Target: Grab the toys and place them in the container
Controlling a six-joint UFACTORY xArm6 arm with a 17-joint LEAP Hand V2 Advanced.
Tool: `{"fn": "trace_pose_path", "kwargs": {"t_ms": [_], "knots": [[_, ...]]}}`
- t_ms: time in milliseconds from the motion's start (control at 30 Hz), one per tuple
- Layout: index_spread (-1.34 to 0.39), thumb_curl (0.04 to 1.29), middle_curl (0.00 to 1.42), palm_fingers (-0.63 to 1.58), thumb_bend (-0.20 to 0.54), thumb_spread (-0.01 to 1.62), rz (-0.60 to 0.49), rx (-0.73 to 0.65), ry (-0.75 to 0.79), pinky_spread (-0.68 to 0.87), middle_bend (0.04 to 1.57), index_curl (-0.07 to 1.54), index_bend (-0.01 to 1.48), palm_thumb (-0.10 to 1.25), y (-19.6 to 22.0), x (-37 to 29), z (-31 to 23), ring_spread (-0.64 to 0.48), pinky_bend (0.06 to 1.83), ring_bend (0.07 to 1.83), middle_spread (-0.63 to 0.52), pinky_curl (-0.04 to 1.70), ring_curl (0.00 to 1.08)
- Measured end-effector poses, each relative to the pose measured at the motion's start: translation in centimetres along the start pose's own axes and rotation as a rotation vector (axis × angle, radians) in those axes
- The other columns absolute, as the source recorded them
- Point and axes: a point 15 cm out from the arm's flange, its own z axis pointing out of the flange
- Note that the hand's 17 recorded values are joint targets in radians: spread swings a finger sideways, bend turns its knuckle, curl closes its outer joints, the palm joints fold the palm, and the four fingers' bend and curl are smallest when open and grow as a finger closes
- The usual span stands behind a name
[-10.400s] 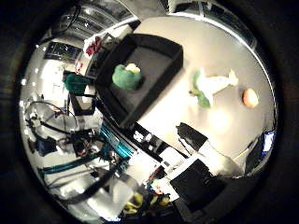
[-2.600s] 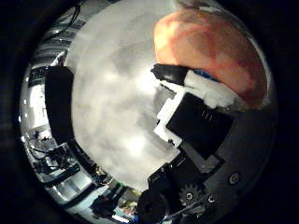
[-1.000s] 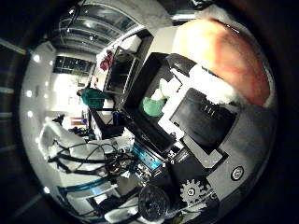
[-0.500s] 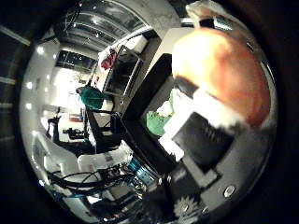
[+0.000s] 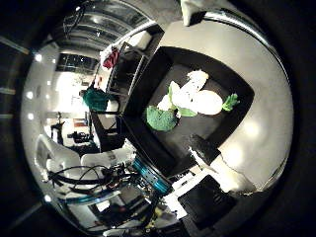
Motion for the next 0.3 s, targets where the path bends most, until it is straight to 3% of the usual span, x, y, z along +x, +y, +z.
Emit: {"fn": "trace_pose_path", "kwargs": {"t_ms": [300], "knots": [[-0.51, 0.47, 0.28, 0.08, -0.024, 0.98, 0.019, -0.049, -0.022, 0.49, 0.18, 0.35, 0.25, 0.82, 3.7, -0.1, -2.9, 0.23, 0.59, 0.31, 0.05, 0.27, 0.19]]}}
